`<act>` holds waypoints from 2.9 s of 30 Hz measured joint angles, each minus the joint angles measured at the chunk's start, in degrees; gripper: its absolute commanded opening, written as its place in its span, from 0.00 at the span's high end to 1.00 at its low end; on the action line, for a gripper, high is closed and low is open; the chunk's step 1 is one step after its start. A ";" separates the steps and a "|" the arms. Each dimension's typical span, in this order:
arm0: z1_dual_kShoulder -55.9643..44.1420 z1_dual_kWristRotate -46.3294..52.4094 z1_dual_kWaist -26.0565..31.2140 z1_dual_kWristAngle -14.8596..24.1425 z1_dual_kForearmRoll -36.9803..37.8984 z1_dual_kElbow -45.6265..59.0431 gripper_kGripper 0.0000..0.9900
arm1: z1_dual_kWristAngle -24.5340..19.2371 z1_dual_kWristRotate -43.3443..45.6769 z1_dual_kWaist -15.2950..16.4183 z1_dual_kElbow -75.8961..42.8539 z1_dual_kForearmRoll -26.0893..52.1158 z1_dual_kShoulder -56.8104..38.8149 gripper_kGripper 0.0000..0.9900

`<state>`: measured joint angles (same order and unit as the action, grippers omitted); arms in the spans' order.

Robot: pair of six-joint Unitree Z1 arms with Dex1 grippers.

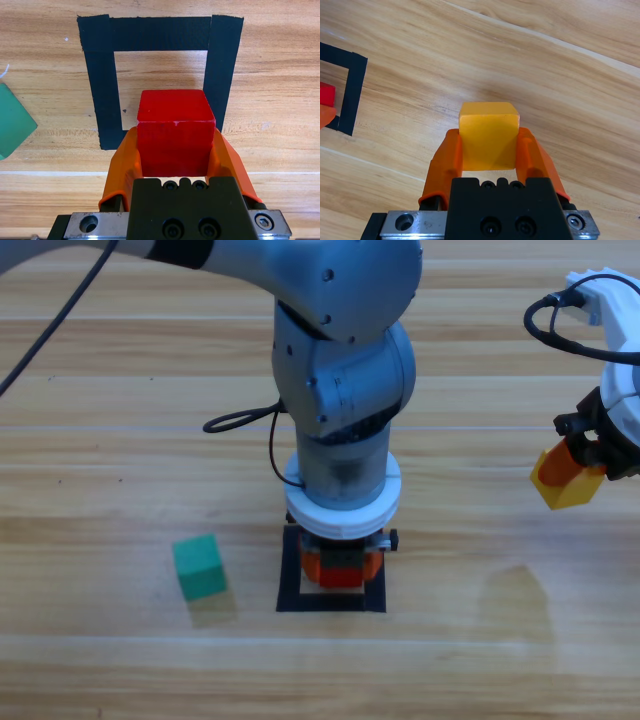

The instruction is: Stack the blocks in the rectangular block: red at the bottom, yellow in the middle, green on top

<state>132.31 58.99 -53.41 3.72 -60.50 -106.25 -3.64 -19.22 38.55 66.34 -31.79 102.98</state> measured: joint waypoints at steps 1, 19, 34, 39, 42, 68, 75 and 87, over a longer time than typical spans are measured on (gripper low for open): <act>0.00 0.00 0.00 0.07 0.00 0.00 1.00 | 0.00 0.00 0.00 0.00 0.00 0.00 0.97; 0.01 0.01 0.00 0.28 1.05 0.90 1.00 | 0.00 0.00 0.00 -0.04 0.00 0.00 0.97; 0.01 0.01 0.00 0.28 1.74 2.28 1.00 | 0.00 0.00 0.00 -0.05 0.00 0.00 0.97; 0.02 0.01 0.00 0.28 2.10 2.28 1.00 | 0.00 0.00 0.00 -0.05 0.00 0.00 0.97; 0.03 0.01 0.00 0.29 2.24 2.28 1.00 | 0.00 0.00 0.00 -0.05 0.00 0.00 0.97; 0.13 2.77 0.00 0.90 2.33 2.67 0.07 | 0.00 0.00 0.00 -0.06 0.00 0.00 0.97; 0.06 3.96 0.00 1.18 2.34 2.66 0.05 | 0.00 0.00 0.00 -0.10 0.00 0.00 0.97; -4.53 2.41 0.00 5.53 -4.16 -6.22 0.05 | 0.23 -3.76 0.00 0.35 -3.54 -1.65 0.98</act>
<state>127.78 61.40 -53.42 9.25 -64.66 -112.46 -3.41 -22.97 38.55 66.69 -35.32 101.33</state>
